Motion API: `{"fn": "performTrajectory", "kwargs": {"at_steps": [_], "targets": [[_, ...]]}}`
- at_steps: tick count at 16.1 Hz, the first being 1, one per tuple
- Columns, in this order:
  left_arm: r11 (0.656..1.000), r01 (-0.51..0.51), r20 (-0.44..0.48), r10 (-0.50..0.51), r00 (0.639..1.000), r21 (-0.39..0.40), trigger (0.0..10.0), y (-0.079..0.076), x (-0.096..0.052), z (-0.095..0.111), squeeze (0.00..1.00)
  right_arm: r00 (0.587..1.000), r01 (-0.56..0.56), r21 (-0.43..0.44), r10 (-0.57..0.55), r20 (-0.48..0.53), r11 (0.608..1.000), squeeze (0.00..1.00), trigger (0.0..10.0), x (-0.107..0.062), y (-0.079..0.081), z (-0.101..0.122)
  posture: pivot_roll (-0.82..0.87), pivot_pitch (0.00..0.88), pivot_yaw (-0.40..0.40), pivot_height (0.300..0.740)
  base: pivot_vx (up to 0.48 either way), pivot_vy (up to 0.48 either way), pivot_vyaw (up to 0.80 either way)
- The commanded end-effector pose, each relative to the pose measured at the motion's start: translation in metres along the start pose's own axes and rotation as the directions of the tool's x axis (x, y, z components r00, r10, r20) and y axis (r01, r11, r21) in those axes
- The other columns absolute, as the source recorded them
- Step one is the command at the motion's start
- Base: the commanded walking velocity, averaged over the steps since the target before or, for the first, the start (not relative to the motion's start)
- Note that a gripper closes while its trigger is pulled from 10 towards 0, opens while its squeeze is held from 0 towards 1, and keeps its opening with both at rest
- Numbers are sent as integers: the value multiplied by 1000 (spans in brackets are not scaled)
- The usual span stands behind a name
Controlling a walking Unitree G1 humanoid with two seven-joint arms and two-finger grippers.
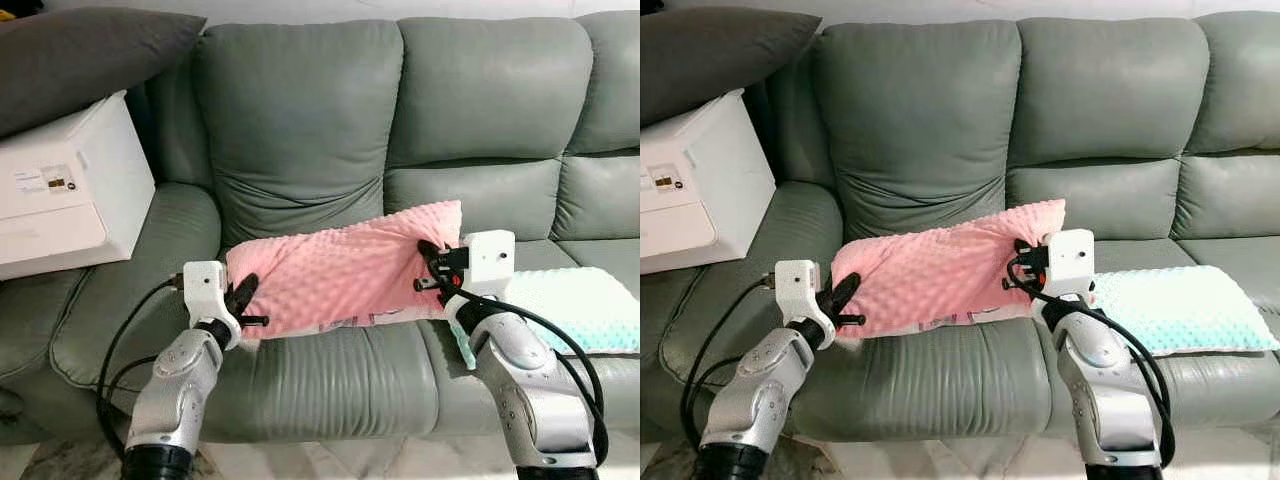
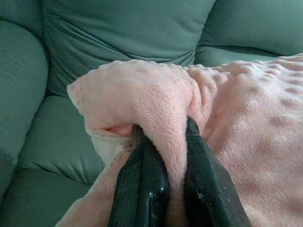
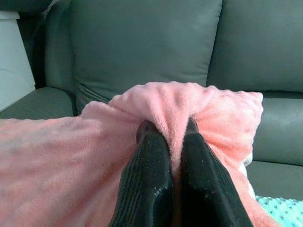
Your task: Move the pillow to the sofa
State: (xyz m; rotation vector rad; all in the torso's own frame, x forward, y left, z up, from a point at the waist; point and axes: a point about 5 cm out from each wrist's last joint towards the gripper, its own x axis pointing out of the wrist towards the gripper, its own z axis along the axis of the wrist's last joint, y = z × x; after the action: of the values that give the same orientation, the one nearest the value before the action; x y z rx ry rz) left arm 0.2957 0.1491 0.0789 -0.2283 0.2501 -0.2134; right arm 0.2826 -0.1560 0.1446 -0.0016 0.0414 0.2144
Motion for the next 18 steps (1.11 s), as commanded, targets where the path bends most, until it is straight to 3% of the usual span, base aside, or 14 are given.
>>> {"fn": "performTrajectory", "kwargs": {"at_steps": [1, 5, 7, 12, 15, 18], "targets": [[1000, 0, 25, -1, 1000, 28, 10000, 4, 5, 8, 0, 1000, 1, -1, -1, 20, 1000, 0, 10000, -1, 0, 5, -193, 0, 14, 740, 0, 0, 0], [997, -28, 39, 25, 999, 71, 10000, 9, 15, 11, 0, 1000, 4, 8, -4, -10, 1000, 0, 10000, -4, 1, -5, -194, 0, 19, 740, 0, 0, 0], [988, -72, 20, 70, 997, 140, 10000, 22, 19, 0, 0, 999, -5, 16, 6, -53, 1000, 0, 10000, -6, 5, -17, -193, 0, 26, 740, 0, 0, 0], [973, -154, 15, 154, 988, 174, 10000, 45, 4, -12, 0, 993, -16, 53, 22, -114, 998, 0, 10000, -15, 13, -35, -151, 68, 26, 740, 0, 0, 0], [962, -184, 24, 183, 983, 203, 10000, 46, 8, -16, 0, 990, -27, 52, 34, -139, 998, 0, 10000, -14, 19, -45, -149, 123, 44, 740, 0, 0, 0], [958, -199, 89, 184, 979, 206, 10000, 43, 20, 3, 0, 991, -27, 57, 35, -127, 998, 0, 10000, -7, 21, -46, -144, 193, 63, 740, 0, 0, 0]]}}
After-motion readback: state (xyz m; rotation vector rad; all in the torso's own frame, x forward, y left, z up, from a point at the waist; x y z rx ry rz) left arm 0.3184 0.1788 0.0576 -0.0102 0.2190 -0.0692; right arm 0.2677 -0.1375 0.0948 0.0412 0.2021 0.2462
